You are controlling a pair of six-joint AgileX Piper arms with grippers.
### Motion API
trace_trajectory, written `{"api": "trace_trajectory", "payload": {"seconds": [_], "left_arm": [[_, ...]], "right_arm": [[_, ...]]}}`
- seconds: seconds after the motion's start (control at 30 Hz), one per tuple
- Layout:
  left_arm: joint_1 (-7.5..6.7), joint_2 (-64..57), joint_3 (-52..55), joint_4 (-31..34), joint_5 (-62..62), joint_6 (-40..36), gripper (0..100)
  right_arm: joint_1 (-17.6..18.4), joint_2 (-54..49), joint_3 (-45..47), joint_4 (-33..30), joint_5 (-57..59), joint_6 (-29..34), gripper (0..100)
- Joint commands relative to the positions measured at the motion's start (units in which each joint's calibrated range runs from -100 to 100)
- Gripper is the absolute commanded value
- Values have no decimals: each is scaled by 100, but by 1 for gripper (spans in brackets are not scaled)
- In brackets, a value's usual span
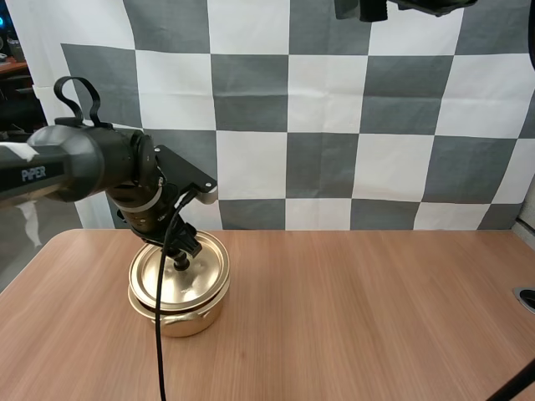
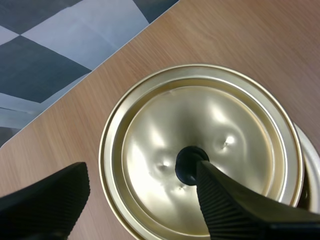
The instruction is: Open the pot, put the car inside, and close it
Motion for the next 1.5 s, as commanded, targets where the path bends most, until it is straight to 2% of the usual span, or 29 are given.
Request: {"api": "trace_trajectory", "payload": {"seconds": [0.0, 0.13, 0.23, 0.27, 0.3, 0.33, 0.37, 0.57, 0.73, 0.93, 1.0, 1.07, 1.17, 1.23, 1.43, 1.47], "left_arm": [[0, -6, -145, 10, 8, -305, 100], [0, -131, -748, -3, 246, -984, 100], [0, -274, -1172, -54, 448, -1007, 100], [0, -312, -1304, -137, 551, -1007, 86], [0, -339, -1423, -218, 693, -1049, 54], [0, -371, -1506, -266, 763, -1172, 9], [0, -399, -1548, -295, 761, -1264, 5], [0, -544, -1582, -289, 640, -1750, 6], [0, -800, -1582, -262, 640, -1811, 6], [0, -1610, -1582, -220, 432, -1918, 0], [8, -2010, -1582, 0, 243, -2137, 0], [38, -2311, -1582, 425, 198, -2556, 0], [165, -2744, -1582, 828, 479, -3055, 0], [235, -3085, -1561, 772, 803, -3157, 0], [235, -4140, -964, 473, 951, -3157, 0], [235, -4311, -838, 484, 951, -3157, 0]], "right_arm": [[-2, -7, 4, 6, 0, -2, 100], [-2, -7, 4, -40, 0, -2, 100], [-2, -7, 4, -132, 0, -2, 100], [-2, -7, 4, -184, 0, -2, 100], [-2, -7, 4, -235, 0, -2, 100], [-2, -7, 4, -277, 0, -2, 100], [-2, -7, 4, -319, 0, -2, 100], [-2, -7, 4, -378, 0, 17, 100], [-2, -7, 4, -438, 0, 144, 100], [-2, -7, 4, -573, 0, 305, 100], [-2, -7, 4, -594, 0, 353, 100], [-2, -7, 4, -661, 0, 411, 100], [-2, -7, 4, -741, 0, 411, 100], [-2, -7, 4, -751, 0, 453, 100], [-2, -7, 4, -720, 0, 568, 100], [-2, -7, 4, -674, 0, 568, 96]]}}
